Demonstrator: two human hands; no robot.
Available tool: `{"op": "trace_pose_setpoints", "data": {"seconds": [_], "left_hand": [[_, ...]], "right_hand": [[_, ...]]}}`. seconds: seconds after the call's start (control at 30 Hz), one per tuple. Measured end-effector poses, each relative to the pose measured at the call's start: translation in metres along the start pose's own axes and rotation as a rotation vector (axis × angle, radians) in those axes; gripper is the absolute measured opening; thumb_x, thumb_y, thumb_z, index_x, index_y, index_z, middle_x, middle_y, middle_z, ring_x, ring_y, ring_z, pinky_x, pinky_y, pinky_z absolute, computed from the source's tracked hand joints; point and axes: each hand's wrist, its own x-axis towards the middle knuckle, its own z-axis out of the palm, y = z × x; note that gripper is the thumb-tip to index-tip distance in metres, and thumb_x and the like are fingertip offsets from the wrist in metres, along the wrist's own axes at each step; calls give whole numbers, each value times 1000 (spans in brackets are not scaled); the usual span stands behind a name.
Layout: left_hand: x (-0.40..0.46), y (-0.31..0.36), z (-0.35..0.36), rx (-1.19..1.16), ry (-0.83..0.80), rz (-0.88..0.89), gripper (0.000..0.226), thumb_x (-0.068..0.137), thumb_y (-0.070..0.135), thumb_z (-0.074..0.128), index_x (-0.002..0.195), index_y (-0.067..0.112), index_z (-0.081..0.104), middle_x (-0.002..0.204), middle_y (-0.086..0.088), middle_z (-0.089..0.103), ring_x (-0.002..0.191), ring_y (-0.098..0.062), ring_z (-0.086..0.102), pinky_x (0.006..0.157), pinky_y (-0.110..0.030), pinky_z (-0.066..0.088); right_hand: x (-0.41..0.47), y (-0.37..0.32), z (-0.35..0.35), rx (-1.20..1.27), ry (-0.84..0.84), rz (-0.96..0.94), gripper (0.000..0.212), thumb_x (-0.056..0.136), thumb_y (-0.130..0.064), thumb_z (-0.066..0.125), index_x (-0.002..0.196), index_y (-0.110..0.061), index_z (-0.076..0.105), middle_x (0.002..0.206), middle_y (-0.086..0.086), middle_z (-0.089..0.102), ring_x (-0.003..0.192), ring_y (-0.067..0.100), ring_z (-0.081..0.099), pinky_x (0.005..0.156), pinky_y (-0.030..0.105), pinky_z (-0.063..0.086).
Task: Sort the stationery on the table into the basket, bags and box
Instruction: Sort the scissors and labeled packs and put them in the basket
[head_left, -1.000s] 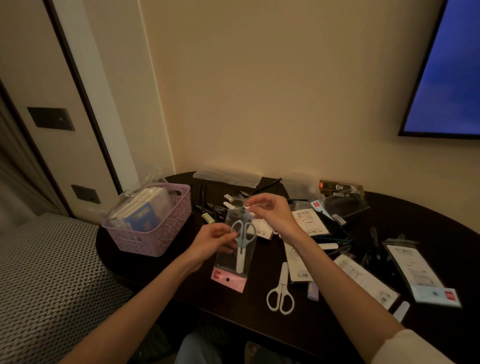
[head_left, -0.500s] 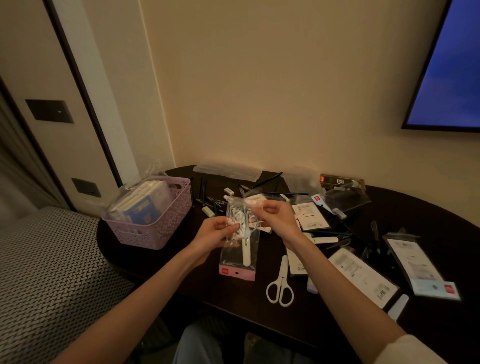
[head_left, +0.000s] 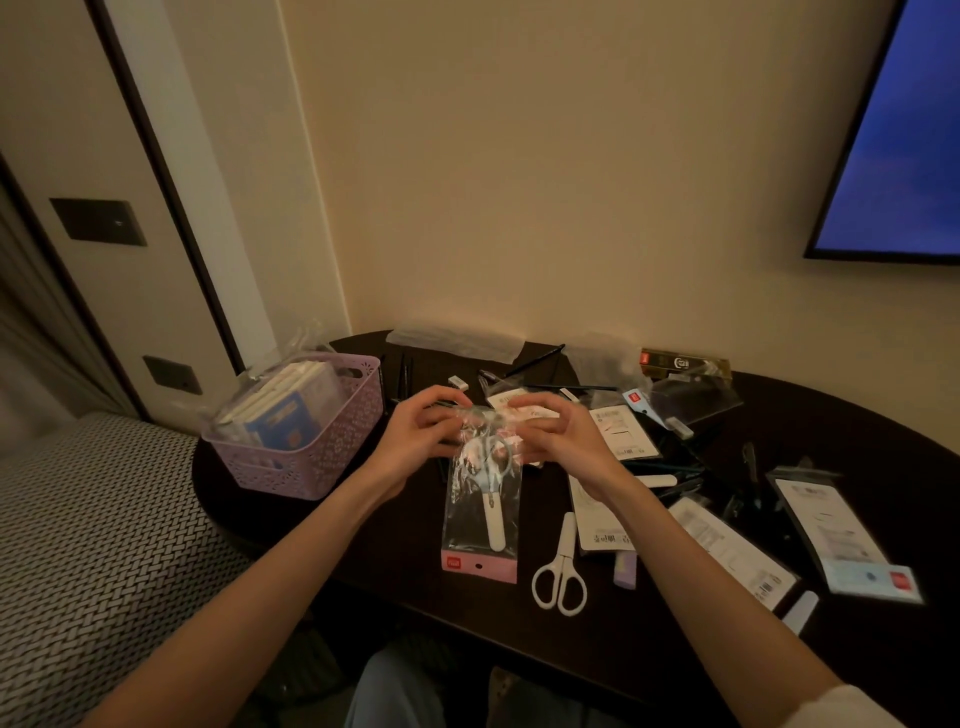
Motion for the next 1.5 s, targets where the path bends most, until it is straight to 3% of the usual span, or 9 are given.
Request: {"op": "trace_pose_setpoints", "data": {"seconds": [0.17, 0.33, 0.5, 0.57, 0.73, 0.97, 1.17, 1.3, 1.5], "left_hand": [[1, -2, 1, 32, -5, -15, 14, 92, -2, 54, 99, 3, 65, 103, -10, 70, 89, -21, 71, 70, -27, 58], [5, -9, 4, 114, 22, -4, 16, 92, -2, 55, 95, 7, 69, 101, -8, 70, 95, -22, 69, 79, -30, 59], [7, -13, 7, 85, 41, -47, 23, 92, -5, 48, 94, 4, 69, 103, -13, 68, 97, -27, 67, 84, -36, 57], [7, -14, 8, 63, 55, -48, 21, 93, -1, 48, 93, 3, 69, 103, -17, 67, 96, -30, 67, 86, -40, 56], [7, -16, 18, 217, 111, 24, 9, 81, 13, 74, 89, 12, 70, 92, -6, 72, 85, -18, 71, 78, -32, 59], [15, -13, 32, 280, 141, 88, 28, 72, -5, 78, 77, 11, 55, 74, -6, 64, 63, -10, 66, 60, -18, 55], [23, -27, 38, 356, 110, 84, 33, 72, -6, 77, 75, 12, 50, 71, -9, 63, 69, -22, 69, 63, -27, 57], [22, -33, 41, 351, 77, 85, 34, 72, -6, 77, 74, 13, 50, 67, -2, 61, 58, -6, 66, 59, -22, 55], [21, -36, 36, 353, 64, 84, 27, 77, -4, 75, 80, 15, 55, 78, -10, 65, 69, -20, 68, 64, -26, 57]], "right_hand": [[-1, -3, -3, 11, 9, -45, 18, 90, 11, 51, 95, -5, 57, 85, 7, 70, 68, 21, 70, 61, 29, 58], [3, -2, -3, -61, 66, 8, 29, 94, 8, 36, 90, 3, 65, 97, 16, 68, 76, 24, 71, 63, 26, 58], [5, 2, 2, -220, 124, -41, 4, 84, -5, 69, 83, -9, 69, 95, 11, 69, 80, 20, 70, 61, 22, 56], [6, 4, 4, -248, 139, -43, 11, 79, -3, 73, 80, -12, 67, 96, 9, 68, 80, 20, 70, 62, 23, 57], [7, 8, 3, -245, 211, -15, 20, 74, 0, 77, 86, -8, 64, 93, 10, 69, 84, 23, 69, 74, 34, 59], [3, 19, -3, -268, 251, 24, 25, 71, 5, 78, 79, -11, 61, 75, 7, 68, 73, 17, 67, 81, 36, 57], [-4, 34, -7, -236, 278, 93, 26, 72, 7, 77, 85, -7, 59, 72, 10, 69, 73, 21, 69, 74, 38, 58], [-11, 40, -11, -189, 268, 130, 27, 73, 6, 76, 93, 1, 59, 74, 10, 68, 76, 26, 69, 69, 35, 59], [-12, 41, -13, -205, 217, 174, 22, 82, 3, 68, 102, 3, 60, 84, 14, 69, 72, 18, 69, 61, 23, 58]]}}
